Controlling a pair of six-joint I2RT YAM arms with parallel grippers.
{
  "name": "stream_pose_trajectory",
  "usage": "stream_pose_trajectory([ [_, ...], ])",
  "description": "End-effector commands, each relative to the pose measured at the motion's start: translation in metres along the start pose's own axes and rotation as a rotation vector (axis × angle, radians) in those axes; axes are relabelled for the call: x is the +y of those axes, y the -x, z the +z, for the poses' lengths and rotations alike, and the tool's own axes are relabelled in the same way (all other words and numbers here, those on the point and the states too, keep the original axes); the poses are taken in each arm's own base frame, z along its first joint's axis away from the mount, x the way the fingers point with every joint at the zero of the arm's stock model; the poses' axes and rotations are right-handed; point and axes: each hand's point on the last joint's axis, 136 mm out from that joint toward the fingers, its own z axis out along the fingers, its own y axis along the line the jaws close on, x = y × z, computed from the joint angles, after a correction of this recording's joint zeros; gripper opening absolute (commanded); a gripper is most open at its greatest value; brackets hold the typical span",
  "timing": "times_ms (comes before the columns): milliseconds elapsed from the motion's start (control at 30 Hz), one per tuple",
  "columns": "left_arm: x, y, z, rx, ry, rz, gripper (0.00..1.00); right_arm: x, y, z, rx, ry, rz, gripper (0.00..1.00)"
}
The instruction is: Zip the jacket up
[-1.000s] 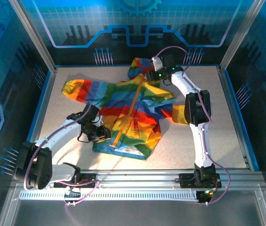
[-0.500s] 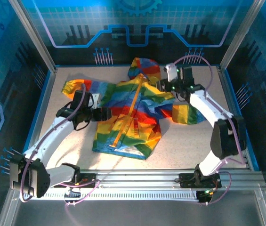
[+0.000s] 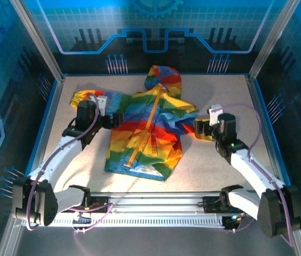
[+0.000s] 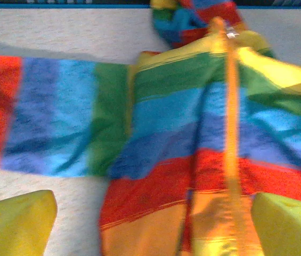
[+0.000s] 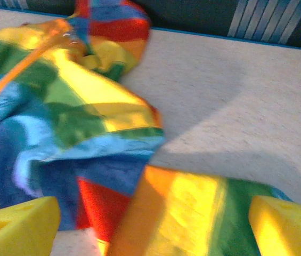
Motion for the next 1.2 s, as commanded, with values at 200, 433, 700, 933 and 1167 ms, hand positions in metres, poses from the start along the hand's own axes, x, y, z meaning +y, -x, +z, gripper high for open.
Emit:
stream_pose_trajectory([
  [200, 0.071, -0.018, -0.020, -0.275, 0.248, -0.077, 0.99, -0.060, -0.019, -0.010, -0.225, -0.237, 0.131, 1.00],
  [433, 0.087, -0.034, -0.018, -0.407, 0.301, -0.071, 0.99, -0.053, -0.022, 0.003, -0.306, -0.188, 0.119, 1.00],
  [700, 0.097, -0.034, 0.005, -0.431, 0.300, -0.072, 0.99, -0.054, -0.031, 0.022, -0.350, -0.171, 0.107, 1.00],
  [933, 0.106, -0.045, 0.035, -0.389, 0.276, -0.077, 0.99, -0.055, -0.038, 0.039, -0.295, -0.161, 0.110, 1.00],
  [1167, 0.095, -0.042, 0.054, -0.303, 0.209, -0.038, 1.00, -0.035, -0.033, 0.073, -0.131, -0.120, 0.013, 1.00],
])
